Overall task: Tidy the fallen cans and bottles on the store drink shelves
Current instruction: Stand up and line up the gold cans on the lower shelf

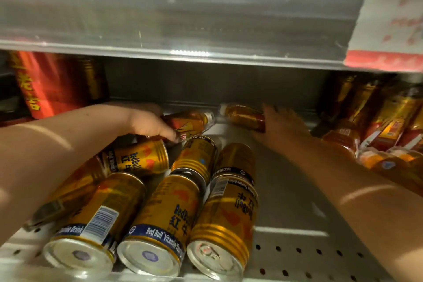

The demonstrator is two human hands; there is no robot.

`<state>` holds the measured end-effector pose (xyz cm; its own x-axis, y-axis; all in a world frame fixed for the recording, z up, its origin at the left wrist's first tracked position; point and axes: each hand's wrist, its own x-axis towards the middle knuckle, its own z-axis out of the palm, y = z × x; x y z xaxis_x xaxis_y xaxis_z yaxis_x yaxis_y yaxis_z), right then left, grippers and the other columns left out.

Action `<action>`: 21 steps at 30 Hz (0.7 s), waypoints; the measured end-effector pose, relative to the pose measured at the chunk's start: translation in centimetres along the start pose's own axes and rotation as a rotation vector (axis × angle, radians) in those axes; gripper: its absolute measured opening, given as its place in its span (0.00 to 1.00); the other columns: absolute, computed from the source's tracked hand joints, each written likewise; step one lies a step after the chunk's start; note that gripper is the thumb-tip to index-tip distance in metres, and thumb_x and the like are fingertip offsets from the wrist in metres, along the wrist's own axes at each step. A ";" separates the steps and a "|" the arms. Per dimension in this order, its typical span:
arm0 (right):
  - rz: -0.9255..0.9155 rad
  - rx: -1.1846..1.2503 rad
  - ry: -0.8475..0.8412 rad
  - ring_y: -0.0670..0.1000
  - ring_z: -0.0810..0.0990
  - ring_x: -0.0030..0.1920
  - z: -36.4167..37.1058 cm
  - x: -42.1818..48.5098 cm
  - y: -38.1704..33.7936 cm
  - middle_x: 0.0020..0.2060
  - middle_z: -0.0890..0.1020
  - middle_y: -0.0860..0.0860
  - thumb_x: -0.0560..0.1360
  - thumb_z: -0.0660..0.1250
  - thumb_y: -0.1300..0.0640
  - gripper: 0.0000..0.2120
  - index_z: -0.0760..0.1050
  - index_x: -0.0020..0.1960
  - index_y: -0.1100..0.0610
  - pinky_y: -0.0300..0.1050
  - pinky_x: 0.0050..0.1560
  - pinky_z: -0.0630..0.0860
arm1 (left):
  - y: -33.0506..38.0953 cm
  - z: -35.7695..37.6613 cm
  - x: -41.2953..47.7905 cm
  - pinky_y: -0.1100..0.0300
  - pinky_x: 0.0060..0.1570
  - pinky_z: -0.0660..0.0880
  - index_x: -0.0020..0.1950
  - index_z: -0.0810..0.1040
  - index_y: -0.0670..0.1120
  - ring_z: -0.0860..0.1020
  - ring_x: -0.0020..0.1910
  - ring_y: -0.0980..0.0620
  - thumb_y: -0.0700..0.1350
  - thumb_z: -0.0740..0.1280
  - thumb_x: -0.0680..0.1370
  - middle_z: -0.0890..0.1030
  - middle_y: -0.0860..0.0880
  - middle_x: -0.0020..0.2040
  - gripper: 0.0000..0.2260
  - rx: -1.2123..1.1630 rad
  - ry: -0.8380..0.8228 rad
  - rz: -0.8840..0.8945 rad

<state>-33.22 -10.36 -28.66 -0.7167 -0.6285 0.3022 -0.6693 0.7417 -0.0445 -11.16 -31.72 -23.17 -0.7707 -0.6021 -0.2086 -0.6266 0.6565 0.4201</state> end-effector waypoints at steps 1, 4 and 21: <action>0.021 -0.013 -0.001 0.63 0.68 0.70 -0.5 0.4 0.2 0.71 0.70 0.60 0.72 0.69 0.35 0.41 0.60 0.77 0.53 0.58 0.68 0.66 | 0.1 0.2 0.3 0.64 0.30 0.74 0.62 0.80 0.50 0.80 0.40 0.55 0.56 0.77 0.73 0.82 0.52 0.46 0.21 0.018 -0.001 0.010; 0.032 0.015 -0.050 0.62 0.74 0.63 -2.3 1.6 1.1 0.63 0.77 0.59 0.70 0.65 0.29 0.38 0.71 0.69 0.55 0.56 0.62 0.73 | 0.7 1.0 0.0 0.59 0.41 0.76 0.59 0.80 0.52 0.81 0.46 0.51 0.55 0.78 0.72 0.83 0.50 0.49 0.18 0.000 0.038 0.061; -0.140 0.323 0.130 0.61 0.70 0.70 -7.7 -7.1 2.4 0.71 0.73 0.56 0.78 0.68 0.45 0.27 0.68 0.75 0.51 0.55 0.70 0.69 | 11.4 3.9 -11.7 0.58 0.46 0.78 0.54 0.78 0.61 0.80 0.47 0.54 0.69 0.75 0.68 0.81 0.55 0.49 0.20 -0.397 0.143 0.098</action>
<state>-28.21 -2.36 -23.55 -0.5969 -0.6681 0.4442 -0.8012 0.5257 -0.2859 -9.71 -15.40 -19.34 -0.7833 -0.6205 -0.0382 -0.4361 0.5046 0.7451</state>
